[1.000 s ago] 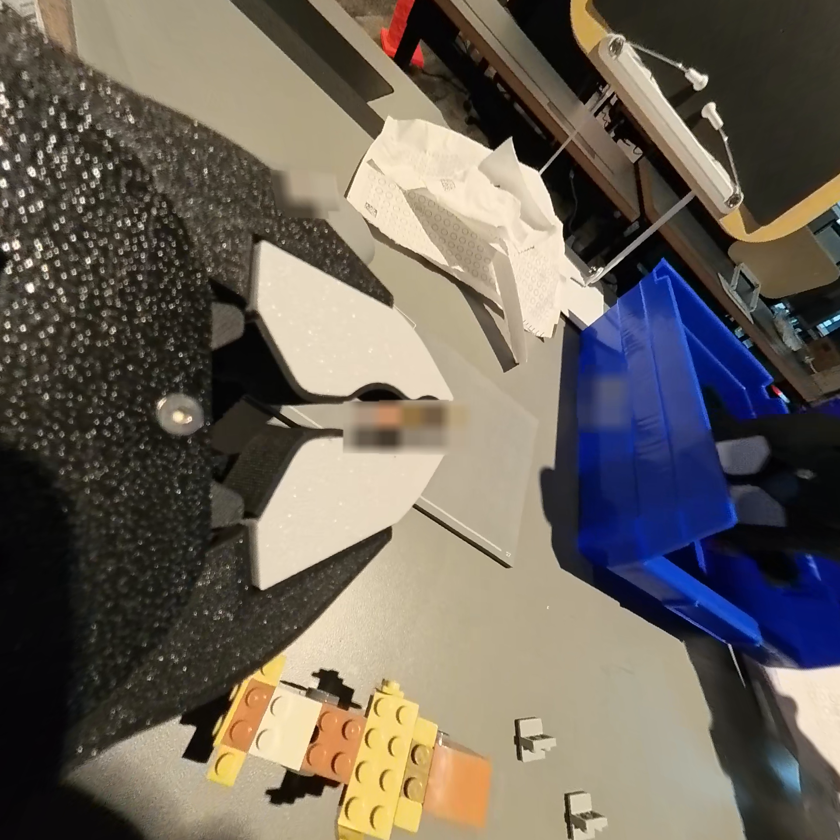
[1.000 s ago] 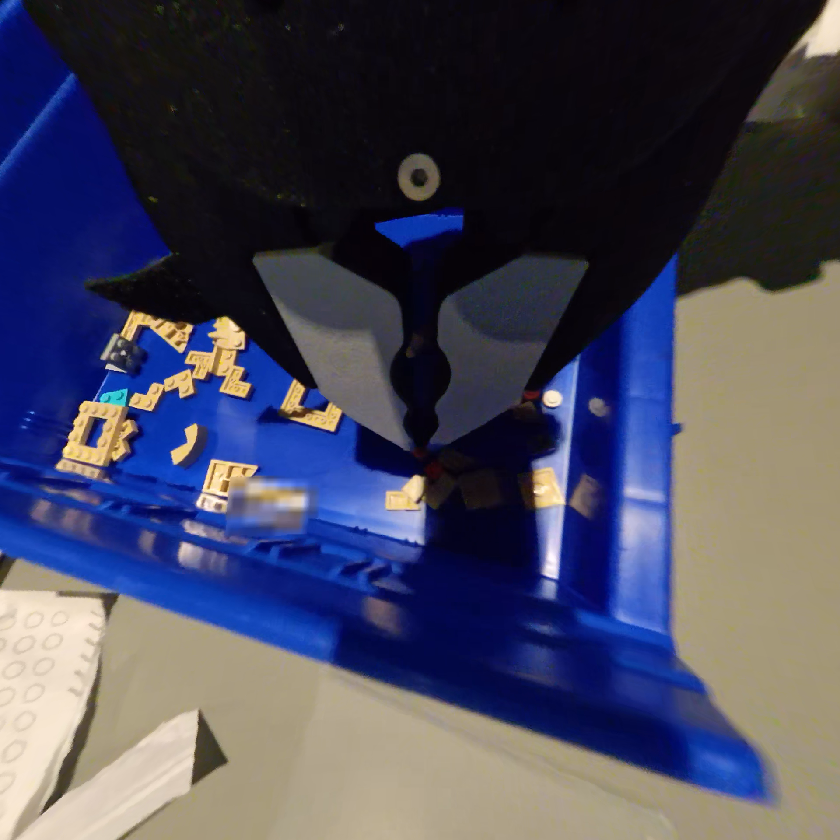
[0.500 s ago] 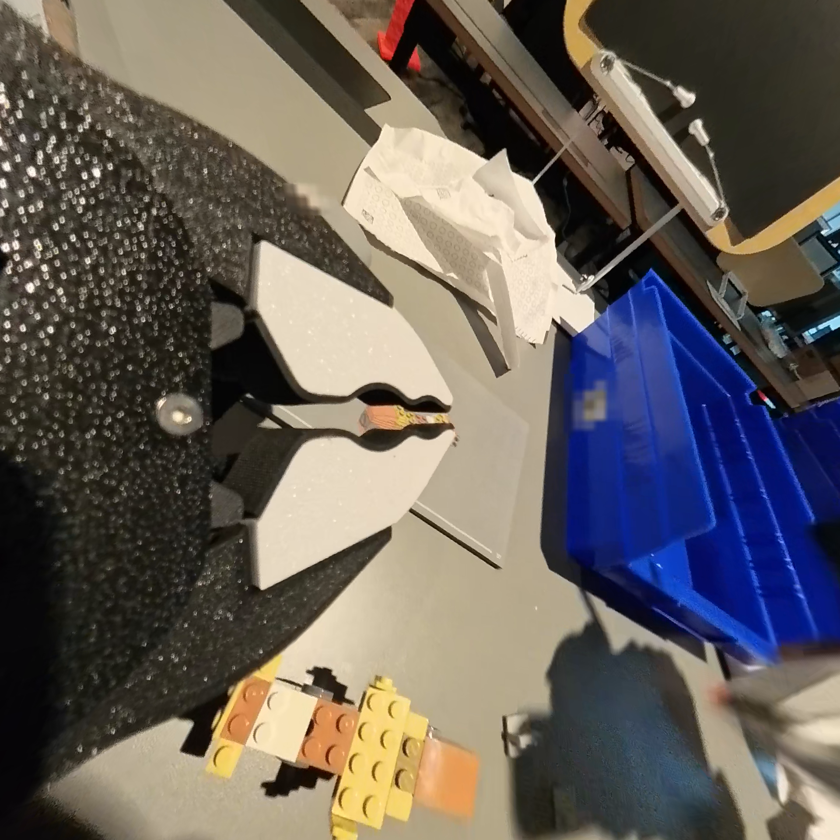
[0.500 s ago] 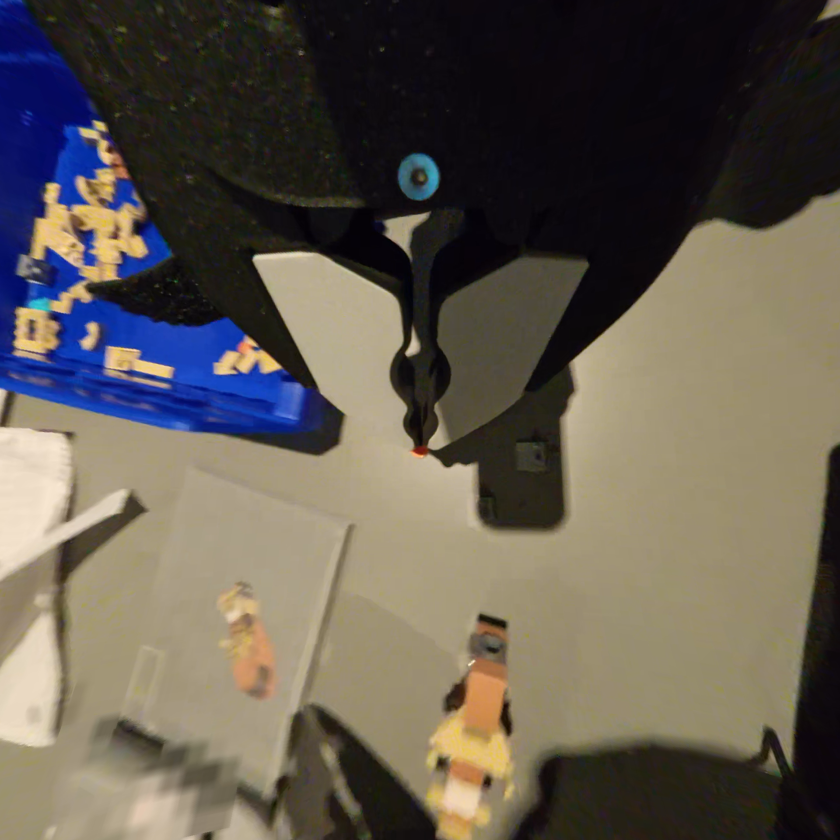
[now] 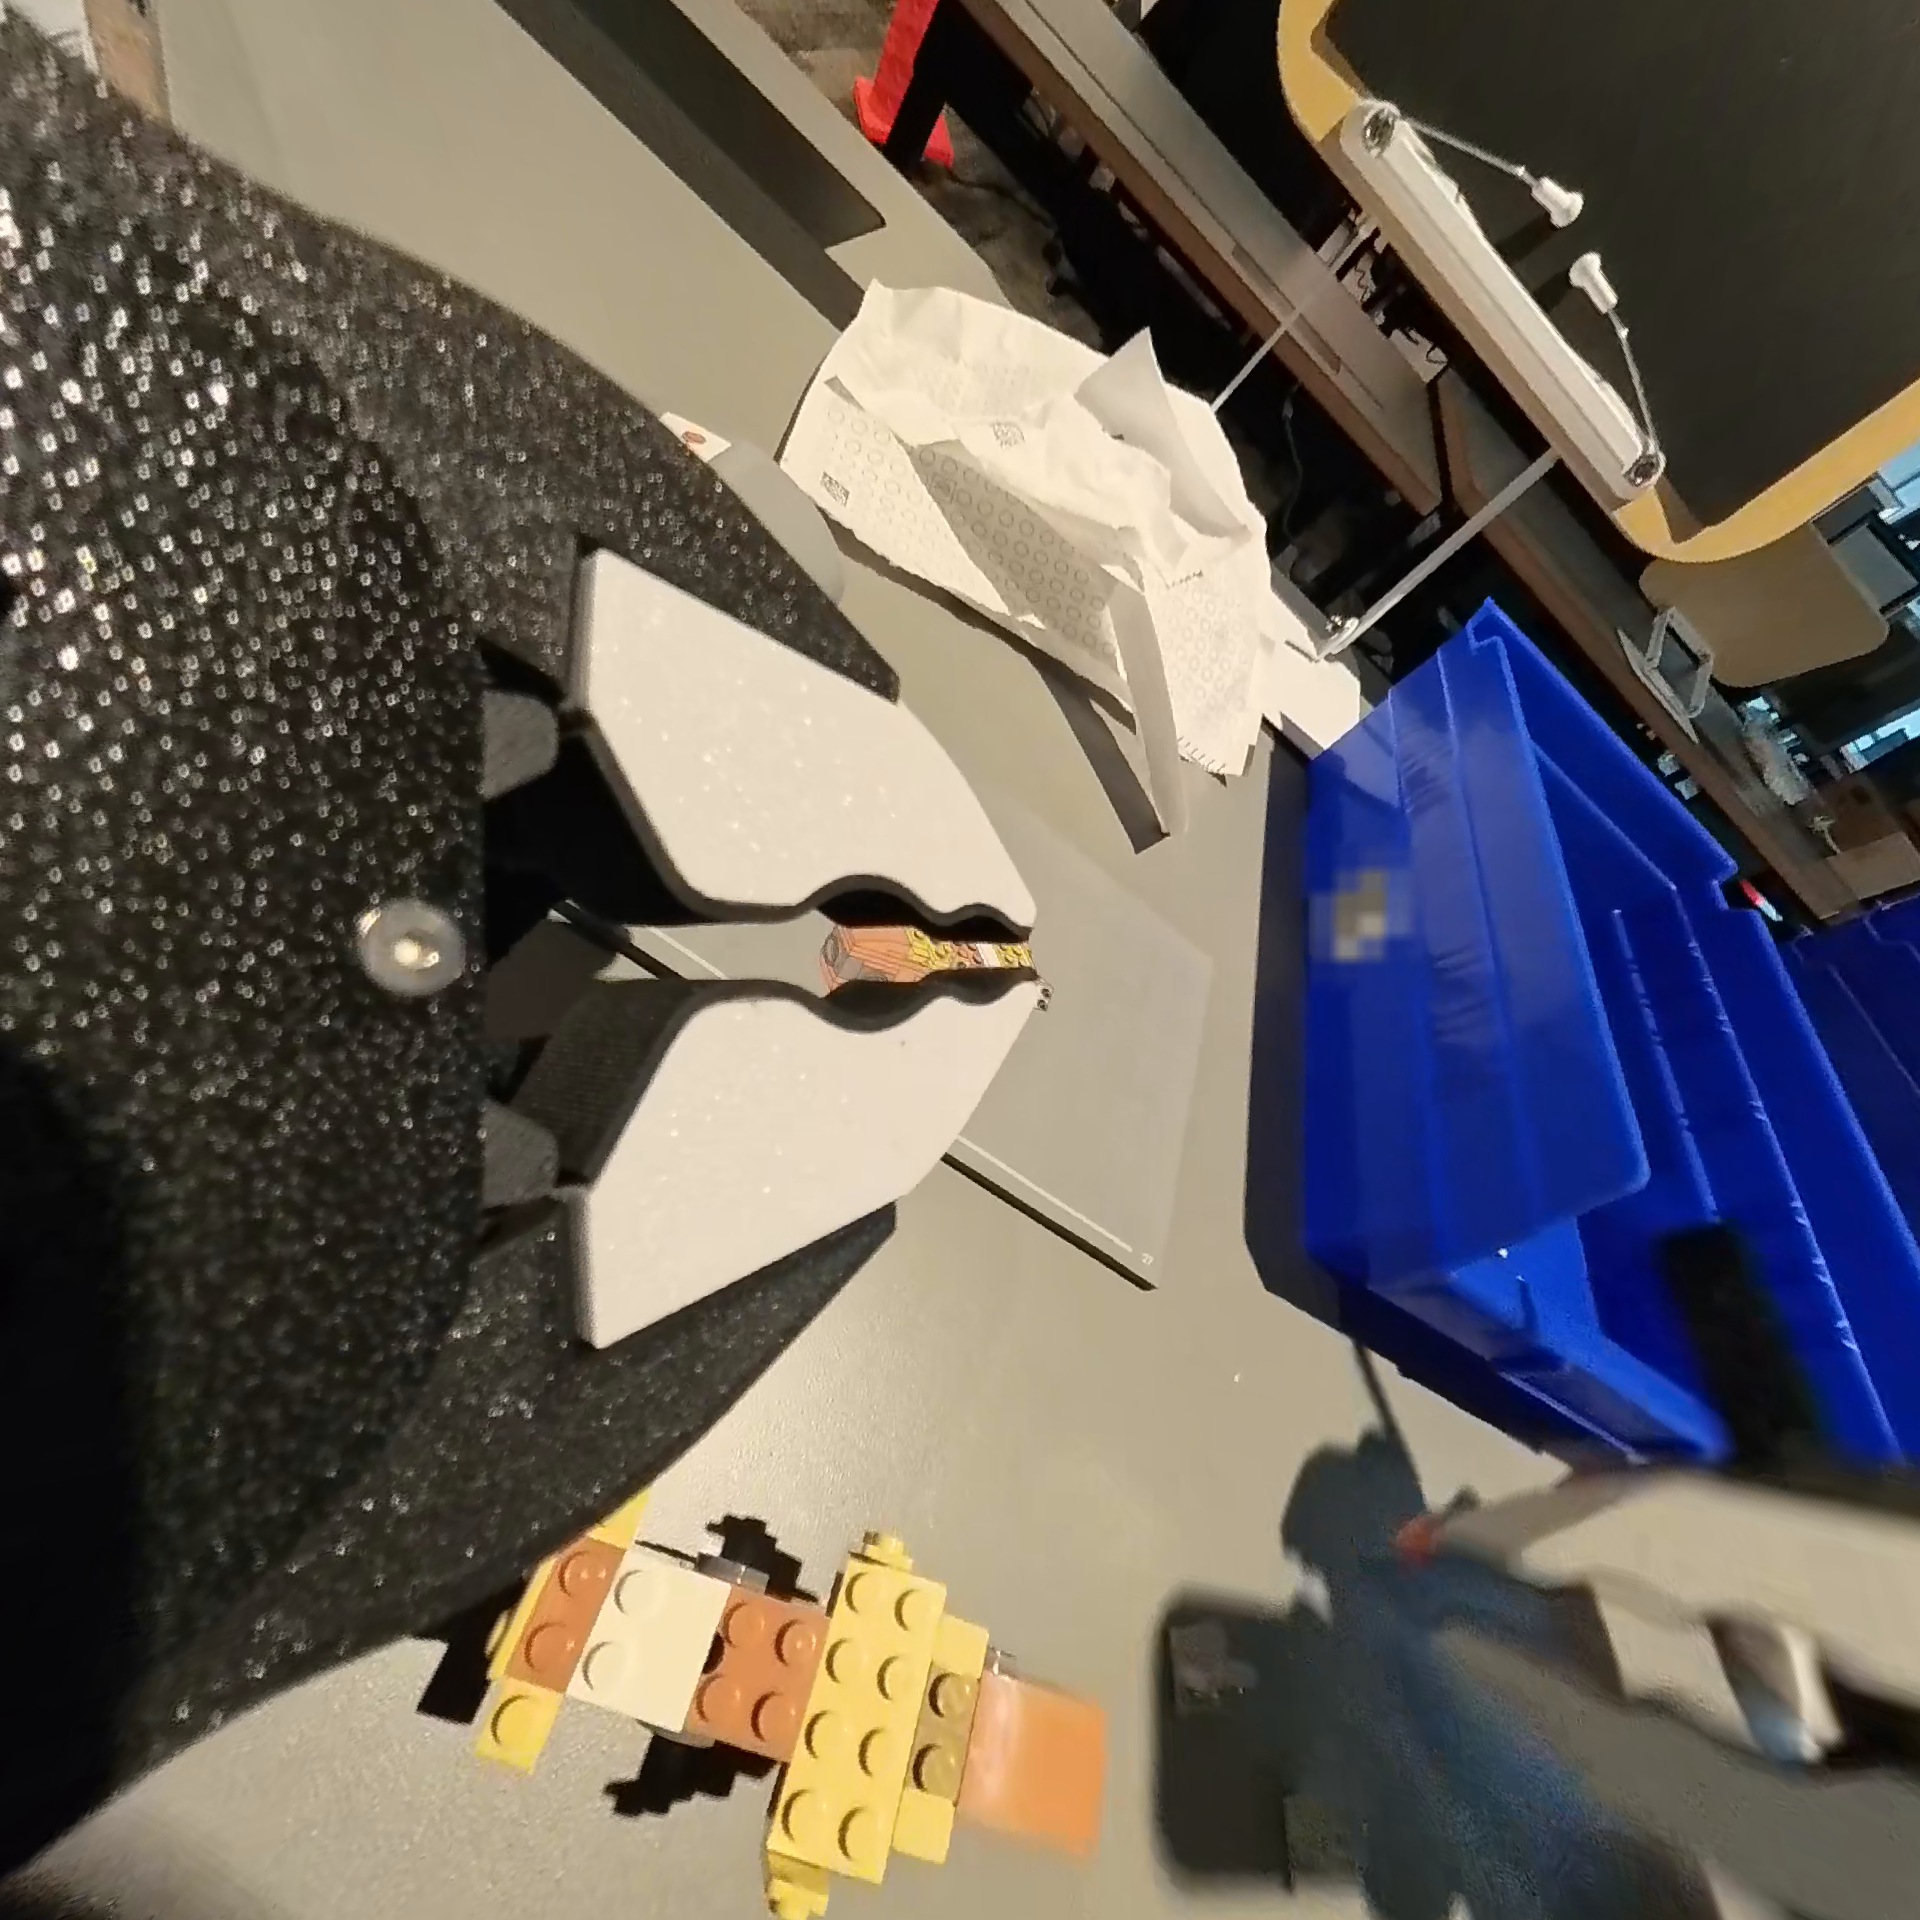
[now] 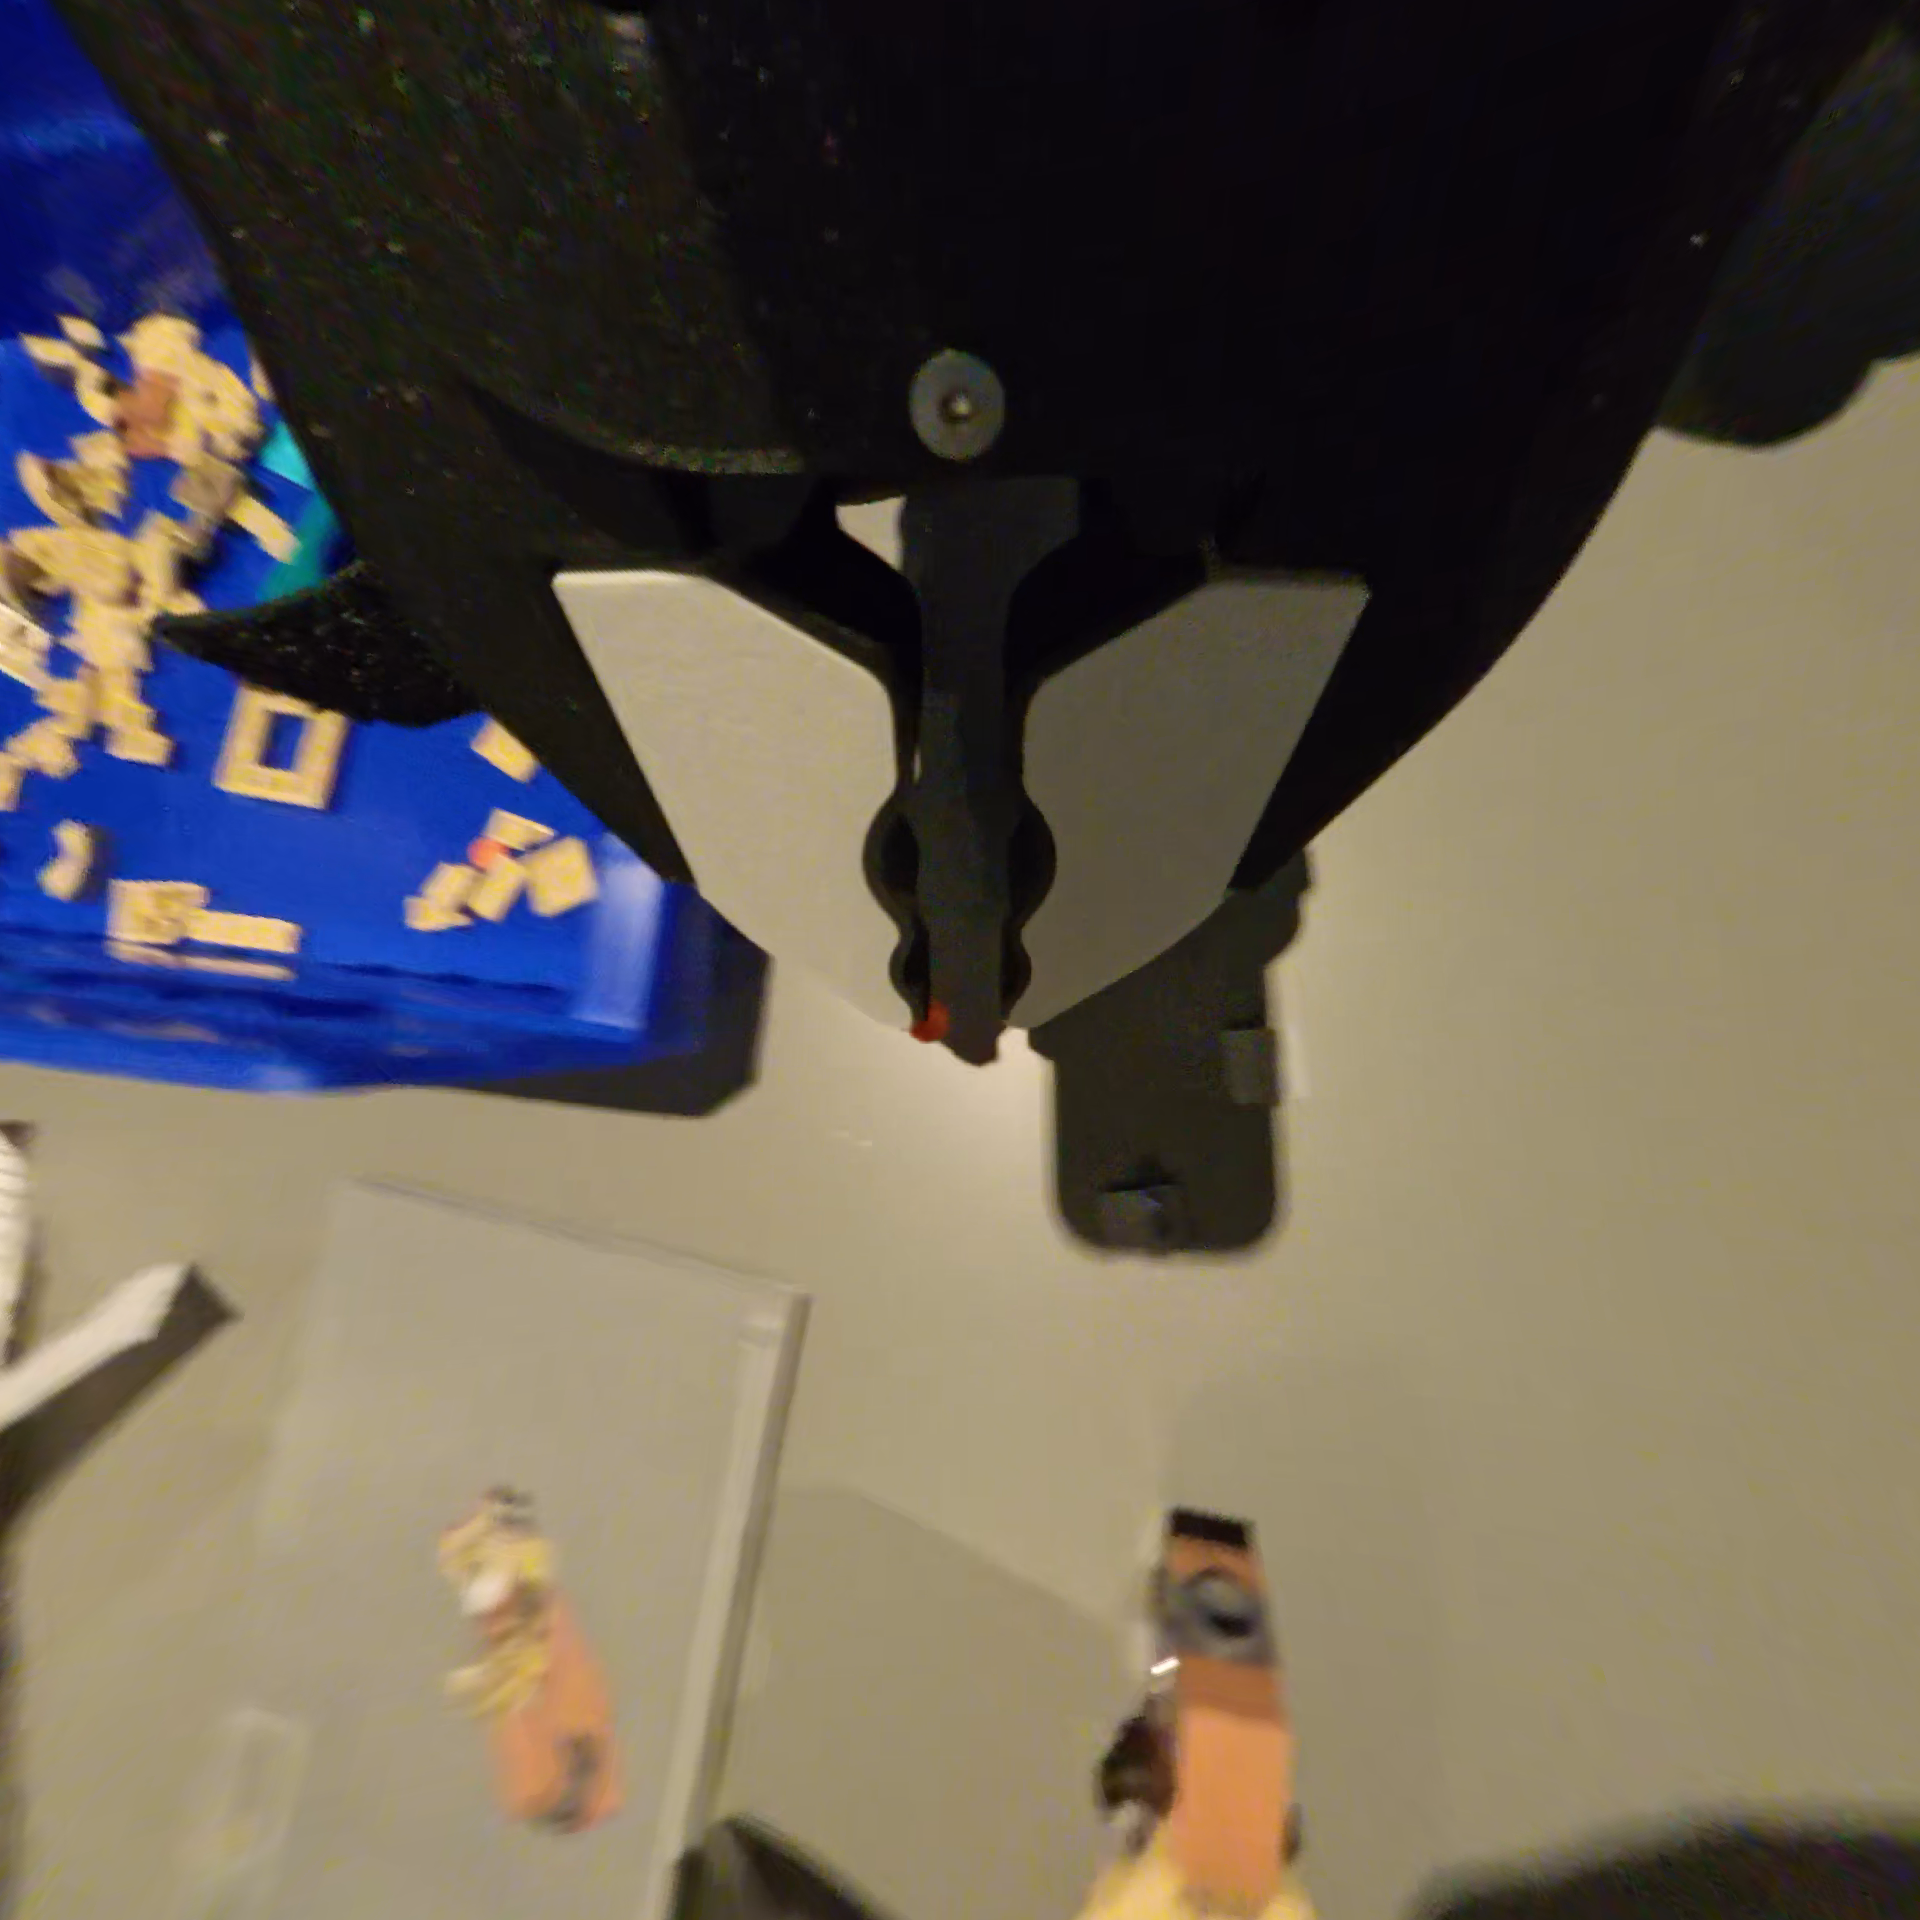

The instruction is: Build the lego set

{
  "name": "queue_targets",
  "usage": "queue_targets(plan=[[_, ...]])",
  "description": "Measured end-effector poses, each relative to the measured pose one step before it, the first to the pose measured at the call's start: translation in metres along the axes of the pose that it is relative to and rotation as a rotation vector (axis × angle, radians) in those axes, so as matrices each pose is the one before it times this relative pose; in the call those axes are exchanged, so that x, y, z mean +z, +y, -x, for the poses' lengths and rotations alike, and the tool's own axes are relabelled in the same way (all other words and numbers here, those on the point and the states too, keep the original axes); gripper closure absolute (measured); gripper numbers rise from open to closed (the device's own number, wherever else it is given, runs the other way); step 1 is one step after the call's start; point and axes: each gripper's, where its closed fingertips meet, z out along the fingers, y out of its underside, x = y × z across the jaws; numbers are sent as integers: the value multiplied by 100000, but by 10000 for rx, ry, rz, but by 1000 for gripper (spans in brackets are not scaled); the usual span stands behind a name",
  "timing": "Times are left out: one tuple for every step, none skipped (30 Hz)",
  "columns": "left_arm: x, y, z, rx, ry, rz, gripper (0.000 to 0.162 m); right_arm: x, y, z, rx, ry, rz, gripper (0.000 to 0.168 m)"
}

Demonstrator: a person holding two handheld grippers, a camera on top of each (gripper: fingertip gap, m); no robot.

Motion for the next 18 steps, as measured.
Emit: queue_targets(plan=[[9,-17,-27,0,12,-8,158,-1000,-53,-1326,141,192,-241,157],[11,-9,-23,-4,13,-3,158,-847,77,-1567,200,217,-153,157],[18,17,-31,-1,12,7,158,-548,319,-1744,261,223,10,158],[15,21,-18,7,6,10,158,-168,577,-1792,263,189,184,158],[24,32,-3,9,0,10,158,197,693,-1574,201,78,249,158],[11,55,36,8,-13,17,158,445,686,-1267,135,-38,229,158],[1,75,73,3,-26,22,158,596,691,-1105,96,-42,252,159],[-4,93,111,-15,-30,28,158,667,682,-980,77,-21,279,159],[-8,87,122,-30,-26,20,158,670,593,-693,61,-106,242,159],[-10,37,117,-38,-24,3,158,581,441,-447,26,-148,152,160],[-13,21,94,-35,-18,-5,158,455,244,-234,18,-138,30,162],[-1,42,55,-24,-8,1,158,278,85,-17,38,-157,-64,164],[15,42,48,-12,-5,12,158,83,-69,182,29,-135,-132,166],[23,45,6,-11,6,8,158,-106,-203,270,-15,-40,-185,167],[21,23,-26,-22,21,0,158,-299,-330,379,-55,27,-222,167],[29,-8,-63,-23,34,-7,158,-491,-488,580,-73,13,-280,168],[36,-21,-86,-12,40,-7,158,-629,-574,750,-65,-10,-314,168],[31,-47,-98,2,37,-12,158,-661,-498,734,-62,38,-259,168]])
